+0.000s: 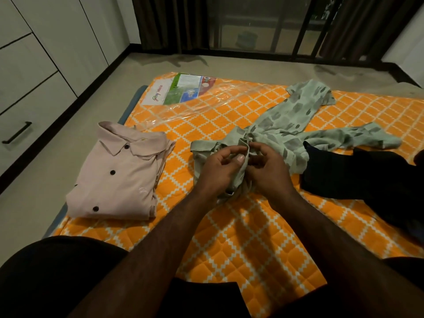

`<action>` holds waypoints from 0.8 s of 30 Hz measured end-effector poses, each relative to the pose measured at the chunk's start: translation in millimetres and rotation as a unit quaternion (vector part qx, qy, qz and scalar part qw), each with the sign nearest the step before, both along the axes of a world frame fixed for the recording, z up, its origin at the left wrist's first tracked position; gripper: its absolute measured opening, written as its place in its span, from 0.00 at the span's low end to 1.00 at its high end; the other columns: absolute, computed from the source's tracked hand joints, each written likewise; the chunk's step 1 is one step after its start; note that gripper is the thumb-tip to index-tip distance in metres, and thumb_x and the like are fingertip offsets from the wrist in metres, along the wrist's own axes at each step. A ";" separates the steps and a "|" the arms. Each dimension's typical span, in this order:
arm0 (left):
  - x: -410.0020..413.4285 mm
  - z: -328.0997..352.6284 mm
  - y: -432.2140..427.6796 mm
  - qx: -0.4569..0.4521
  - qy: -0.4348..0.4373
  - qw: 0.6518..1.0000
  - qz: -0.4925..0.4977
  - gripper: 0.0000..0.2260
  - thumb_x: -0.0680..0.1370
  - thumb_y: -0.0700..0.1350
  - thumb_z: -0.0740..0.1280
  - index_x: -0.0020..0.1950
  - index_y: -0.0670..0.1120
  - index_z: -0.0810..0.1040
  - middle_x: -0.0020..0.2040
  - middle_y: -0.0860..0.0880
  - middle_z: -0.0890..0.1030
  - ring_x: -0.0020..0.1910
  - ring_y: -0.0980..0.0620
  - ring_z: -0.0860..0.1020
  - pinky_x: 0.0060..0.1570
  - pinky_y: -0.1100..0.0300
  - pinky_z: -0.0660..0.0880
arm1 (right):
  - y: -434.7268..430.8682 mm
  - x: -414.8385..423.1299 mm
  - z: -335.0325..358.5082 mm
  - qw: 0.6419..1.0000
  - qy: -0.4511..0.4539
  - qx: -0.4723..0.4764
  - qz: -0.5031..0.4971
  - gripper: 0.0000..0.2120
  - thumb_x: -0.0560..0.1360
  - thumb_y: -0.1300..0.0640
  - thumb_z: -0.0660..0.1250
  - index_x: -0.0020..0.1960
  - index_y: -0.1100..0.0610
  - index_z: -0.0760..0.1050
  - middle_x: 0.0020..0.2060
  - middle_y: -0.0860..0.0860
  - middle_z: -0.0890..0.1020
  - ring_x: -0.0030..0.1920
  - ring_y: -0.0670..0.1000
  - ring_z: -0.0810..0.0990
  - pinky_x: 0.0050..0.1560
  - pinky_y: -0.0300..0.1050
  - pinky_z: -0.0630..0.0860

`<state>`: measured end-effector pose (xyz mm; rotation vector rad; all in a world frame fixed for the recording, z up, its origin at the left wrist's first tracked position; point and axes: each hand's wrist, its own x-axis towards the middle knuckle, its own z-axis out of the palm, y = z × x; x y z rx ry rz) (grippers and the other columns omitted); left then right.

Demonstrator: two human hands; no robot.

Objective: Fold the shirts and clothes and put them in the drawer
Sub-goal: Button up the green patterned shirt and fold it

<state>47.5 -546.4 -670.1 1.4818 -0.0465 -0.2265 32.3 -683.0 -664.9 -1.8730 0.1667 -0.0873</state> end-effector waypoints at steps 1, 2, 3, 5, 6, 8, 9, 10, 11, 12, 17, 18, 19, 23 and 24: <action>-0.5 1.2 0.1 -0.009 0.002 1.000 -0.015 0.11 0.82 0.38 0.68 0.62 0.49 0.82 0.59 0.45 0.84 0.56 0.48 0.84 0.54 0.51 0.82 | -0.2 -0.1 -0.5 1.000 0.005 0.013 0.001 0.24 0.76 0.66 0.71 0.69 0.49 0.75 0.54 0.49 0.86 0.53 0.49 0.86 0.53 0.59 0.84; -0.7 2.2 0.4 -0.010 0.002 1.000 -0.027 0.12 0.81 0.37 0.68 0.62 0.49 0.81 0.59 0.45 0.84 0.56 0.49 0.84 0.52 0.54 0.82 | -1.1 -0.1 -1.3 1.000 0.012 0.025 0.003 0.25 0.76 0.67 0.71 0.70 0.49 0.74 0.54 0.49 0.86 0.52 0.50 0.86 0.52 0.60 0.84; -0.9 3.2 1.0 -0.005 0.002 0.999 -0.036 0.13 0.81 0.36 0.68 0.62 0.49 0.81 0.58 0.45 0.84 0.55 0.49 0.84 0.50 0.56 0.82 | -1.5 -0.2 -1.9 0.999 0.019 0.037 0.005 0.27 0.76 0.68 0.70 0.71 0.49 0.74 0.54 0.50 0.86 0.52 0.51 0.86 0.51 0.60 0.84; -0.2 2.4 2.3 0.010 0.003 0.999 -0.048 0.13 0.80 0.36 0.69 0.63 0.48 0.80 0.57 0.45 0.84 0.54 0.49 0.84 0.51 0.54 0.83 | -1.7 0.5 -3.6 0.998 0.029 0.050 0.010 0.29 0.76 0.69 0.70 0.73 0.50 0.72 0.55 0.51 0.85 0.53 0.51 0.86 0.51 0.59 0.85; 0.1 1.3 2.8 0.019 0.003 0.998 -0.053 0.13 0.80 0.36 0.69 0.64 0.46 0.80 0.56 0.44 0.84 0.54 0.49 0.84 0.53 0.52 0.83 | -1.2 1.1 -4.6 0.998 0.032 0.052 0.013 0.30 0.76 0.69 0.70 0.74 0.51 0.72 0.57 0.50 0.84 0.54 0.51 0.85 0.52 0.58 0.85; 0.6 0.4 3.8 0.037 0.002 0.998 -0.057 0.12 0.80 0.36 0.69 0.63 0.44 0.80 0.56 0.44 0.85 0.54 0.49 0.84 0.54 0.51 0.83 | 0.9 1.7 -6.9 0.998 0.033 0.050 0.022 0.30 0.76 0.70 0.70 0.75 0.51 0.71 0.60 0.50 0.83 0.58 0.50 0.84 0.54 0.58 0.84; 0.6 0.9 4.0 0.046 0.000 0.997 -0.057 0.12 0.80 0.36 0.69 0.63 0.43 0.80 0.56 0.44 0.85 0.54 0.49 0.84 0.54 0.52 0.83 | 1.6 1.7 -7.9 0.998 0.031 0.049 0.026 0.30 0.77 0.70 0.69 0.74 0.51 0.71 0.61 0.50 0.83 0.58 0.50 0.84 0.55 0.58 0.84; 1.4 0.5 4.2 0.054 0.000 0.997 -0.059 0.11 0.80 0.36 0.69 0.63 0.43 0.81 0.56 0.44 0.85 0.54 0.49 0.84 0.54 0.52 0.82 | 1.8 1.7 -8.7 0.998 0.029 0.047 0.030 0.28 0.77 0.70 0.69 0.73 0.51 0.73 0.60 0.50 0.83 0.58 0.50 0.84 0.55 0.58 0.84; 1.5 -0.1 4.3 0.061 0.001 0.996 -0.063 0.11 0.80 0.36 0.69 0.63 0.43 0.81 0.56 0.44 0.85 0.54 0.49 0.84 0.55 0.51 0.82 | 1.5 1.4 -9.3 0.998 0.027 0.046 0.033 0.26 0.77 0.70 0.69 0.69 0.49 0.76 0.59 0.49 0.84 0.57 0.50 0.84 0.54 0.57 0.84; 1.8 -0.2 4.8 0.067 0.004 0.996 -0.067 0.11 0.80 0.36 0.69 0.62 0.43 0.81 0.56 0.44 0.85 0.54 0.49 0.84 0.55 0.51 0.82 | 1.7 1.2 -9.1 0.998 0.026 0.049 0.032 0.24 0.77 0.70 0.69 0.64 0.46 0.77 0.57 0.48 0.84 0.56 0.49 0.85 0.54 0.56 0.84; 3.6 5.7 9.9 0.073 0.049 0.993 -0.082 0.10 0.80 0.35 0.69 0.60 0.41 0.82 0.46 0.48 0.85 0.42 0.57 0.84 0.38 0.63 0.80 | 1.3 2.9 -13.3 0.998 0.034 0.053 0.013 0.21 0.74 0.67 0.72 0.64 0.51 0.80 0.55 0.49 0.86 0.55 0.51 0.85 0.55 0.59 0.84; 3.5 8.0 11.3 0.083 0.053 0.992 -0.076 0.10 0.79 0.34 0.68 0.59 0.40 0.82 0.39 0.52 0.84 0.35 0.62 0.81 0.32 0.67 0.76 | 1.4 2.9 -13.0 0.998 0.036 0.060 0.009 0.20 0.74 0.66 0.73 0.63 0.51 0.80 0.54 0.49 0.86 0.54 0.52 0.86 0.53 0.60 0.84; 3.6 8.9 12.5 0.099 0.049 0.992 -0.068 0.10 0.79 0.34 0.68 0.59 0.40 0.83 0.34 0.54 0.81 0.29 0.64 0.78 0.28 0.68 0.73 | 1.2 2.9 -12.0 0.997 0.039 0.070 0.006 0.18 0.74 0.65 0.73 0.62 0.51 0.81 0.52 0.50 0.87 0.53 0.53 0.86 0.52 0.61 0.84; 3.2 4.9 13.5 0.157 0.004 0.986 -0.052 0.09 0.77 0.37 0.70 0.53 0.48 0.84 0.39 0.53 0.84 0.33 0.63 0.81 0.33 0.65 0.76 | 0.7 5.0 -7.8 0.990 0.056 0.131 0.008 0.17 0.76 0.72 0.68 0.60 0.56 0.80 0.50 0.55 0.87 0.50 0.59 0.87 0.48 0.60 0.85; 3.2 3.4 13.2 0.148 0.001 0.988 -0.049 0.08 0.77 0.37 0.71 0.50 0.50 0.84 0.41 0.53 0.85 0.38 0.60 0.83 0.38 0.62 0.79 | 0.7 5.0 -7.5 0.988 0.058 0.141 0.008 0.18 0.76 0.73 0.67 0.61 0.58 0.79 0.51 0.56 0.86 0.51 0.58 0.87 0.47 0.56 0.85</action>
